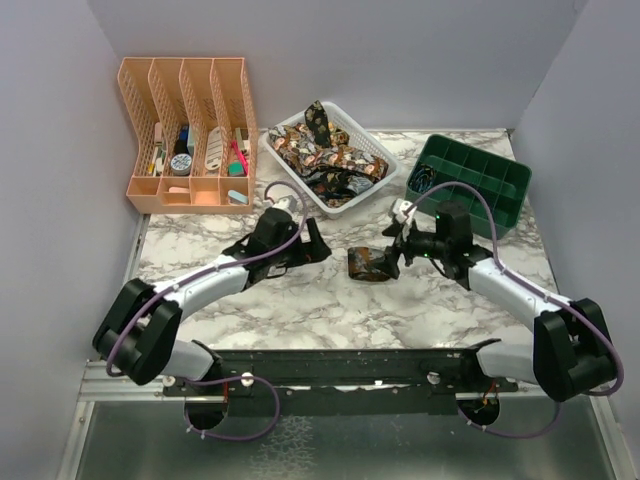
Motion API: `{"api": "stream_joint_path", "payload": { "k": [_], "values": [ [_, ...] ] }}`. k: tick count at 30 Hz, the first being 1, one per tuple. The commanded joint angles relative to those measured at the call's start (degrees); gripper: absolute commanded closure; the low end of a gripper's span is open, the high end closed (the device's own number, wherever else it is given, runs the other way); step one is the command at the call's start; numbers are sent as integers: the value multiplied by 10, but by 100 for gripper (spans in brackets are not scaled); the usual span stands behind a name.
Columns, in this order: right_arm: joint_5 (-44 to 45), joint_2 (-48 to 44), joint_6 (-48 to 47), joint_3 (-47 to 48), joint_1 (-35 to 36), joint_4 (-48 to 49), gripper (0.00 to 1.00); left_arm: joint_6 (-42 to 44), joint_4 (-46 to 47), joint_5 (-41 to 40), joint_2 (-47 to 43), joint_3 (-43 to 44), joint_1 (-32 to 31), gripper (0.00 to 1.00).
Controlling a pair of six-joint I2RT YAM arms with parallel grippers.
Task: Roll the ties
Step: Move the tie to the center of the board.
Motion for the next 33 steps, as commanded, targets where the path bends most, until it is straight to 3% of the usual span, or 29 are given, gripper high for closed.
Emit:
{"api": "stream_joint_path", "payload": {
  "k": [1,5,12,20,28,33],
  "values": [
    [-15,41,-322,79,22,-199,0,22,-35,9,-60,-33,31,1],
    [-51,87,-403,151,22,-308,0,34,-52,13,-97,-55,45,1],
    [-49,146,-431,183,37,-366,0,44,-65,26,-143,-76,65,1],
    [15,164,-375,143,55,-245,0,63,-89,35,-162,-75,81,1],
    [40,169,-408,159,58,-273,0,64,-94,41,-175,-80,89,1],
    [10,206,-425,175,62,-314,0,61,-89,48,-170,-82,90,1]
  ]
}}
